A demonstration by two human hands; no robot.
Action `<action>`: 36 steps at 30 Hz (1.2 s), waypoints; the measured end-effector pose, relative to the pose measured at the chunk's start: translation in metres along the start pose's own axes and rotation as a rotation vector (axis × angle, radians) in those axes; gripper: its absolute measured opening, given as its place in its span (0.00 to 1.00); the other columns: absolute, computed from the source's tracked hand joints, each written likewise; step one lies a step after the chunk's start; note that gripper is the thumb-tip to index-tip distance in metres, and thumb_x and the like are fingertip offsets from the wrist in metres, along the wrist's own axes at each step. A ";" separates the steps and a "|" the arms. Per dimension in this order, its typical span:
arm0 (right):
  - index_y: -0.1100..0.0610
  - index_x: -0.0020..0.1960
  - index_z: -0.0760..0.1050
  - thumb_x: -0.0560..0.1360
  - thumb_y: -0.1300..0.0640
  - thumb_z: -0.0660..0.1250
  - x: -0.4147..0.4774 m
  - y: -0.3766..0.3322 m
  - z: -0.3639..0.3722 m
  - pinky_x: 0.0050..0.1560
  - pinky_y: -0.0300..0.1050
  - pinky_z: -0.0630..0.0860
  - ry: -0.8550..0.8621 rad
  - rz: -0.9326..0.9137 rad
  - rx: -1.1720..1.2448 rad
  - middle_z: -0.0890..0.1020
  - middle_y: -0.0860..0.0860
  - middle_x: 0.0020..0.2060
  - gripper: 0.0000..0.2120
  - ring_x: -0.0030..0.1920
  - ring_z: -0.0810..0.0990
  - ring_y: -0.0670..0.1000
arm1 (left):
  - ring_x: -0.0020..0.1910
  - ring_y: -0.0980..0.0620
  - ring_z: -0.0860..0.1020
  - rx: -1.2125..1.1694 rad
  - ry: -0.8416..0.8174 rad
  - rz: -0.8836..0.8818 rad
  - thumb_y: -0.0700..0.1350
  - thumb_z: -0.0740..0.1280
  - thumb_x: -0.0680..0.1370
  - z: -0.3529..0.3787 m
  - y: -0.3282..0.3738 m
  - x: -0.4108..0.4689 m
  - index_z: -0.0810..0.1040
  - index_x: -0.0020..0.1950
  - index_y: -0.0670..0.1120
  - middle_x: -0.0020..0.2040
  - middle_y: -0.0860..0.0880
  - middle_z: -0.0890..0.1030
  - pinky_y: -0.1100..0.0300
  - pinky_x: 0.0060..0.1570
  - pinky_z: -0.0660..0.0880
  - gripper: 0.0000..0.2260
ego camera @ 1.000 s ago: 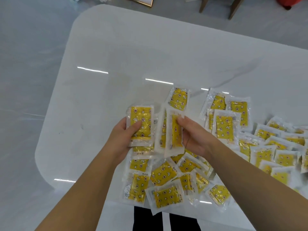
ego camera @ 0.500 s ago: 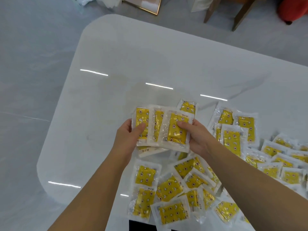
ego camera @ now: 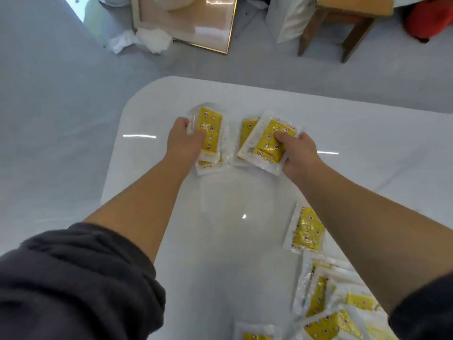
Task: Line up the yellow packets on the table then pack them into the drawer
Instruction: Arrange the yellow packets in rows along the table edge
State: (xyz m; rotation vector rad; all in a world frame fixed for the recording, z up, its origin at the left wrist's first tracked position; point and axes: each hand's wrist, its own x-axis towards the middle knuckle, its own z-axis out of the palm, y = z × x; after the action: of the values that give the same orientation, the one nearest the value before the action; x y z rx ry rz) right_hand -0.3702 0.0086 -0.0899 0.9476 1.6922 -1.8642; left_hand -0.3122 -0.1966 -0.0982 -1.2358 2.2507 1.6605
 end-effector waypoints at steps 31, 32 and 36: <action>0.54 0.69 0.68 0.73 0.56 0.70 -0.042 0.017 -0.142 0.65 0.50 0.68 -0.110 -0.512 -1.276 0.70 0.54 0.66 0.26 0.65 0.71 0.55 | 0.68 0.43 0.65 0.674 0.068 0.176 0.49 0.70 0.75 0.028 -0.030 -0.128 0.62 0.73 0.46 0.69 0.44 0.66 0.46 0.63 0.64 0.30; 0.54 0.69 0.68 0.73 0.56 0.70 -0.048 0.023 -0.154 0.65 0.51 0.69 -0.137 -0.501 -1.285 0.71 0.54 0.65 0.26 0.65 0.71 0.54 | 0.67 0.44 0.66 0.666 0.040 0.164 0.50 0.70 0.75 0.036 -0.038 -0.147 0.63 0.73 0.47 0.68 0.45 0.67 0.47 0.63 0.64 0.29; 0.53 0.70 0.67 0.74 0.55 0.70 -0.067 0.041 -0.193 0.60 0.46 0.72 -0.141 -0.462 -1.263 0.73 0.52 0.62 0.26 0.61 0.74 0.52 | 0.65 0.48 0.69 0.634 -0.043 0.084 0.53 0.69 0.75 0.071 -0.064 -0.209 0.66 0.70 0.48 0.64 0.48 0.71 0.50 0.61 0.66 0.26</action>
State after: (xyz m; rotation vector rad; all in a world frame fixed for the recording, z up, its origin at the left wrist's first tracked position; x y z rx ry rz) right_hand -0.2595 0.1840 -0.0702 -0.1031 2.5097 -0.6436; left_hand -0.1579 -0.0281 -0.0711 -0.9386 2.5236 0.8462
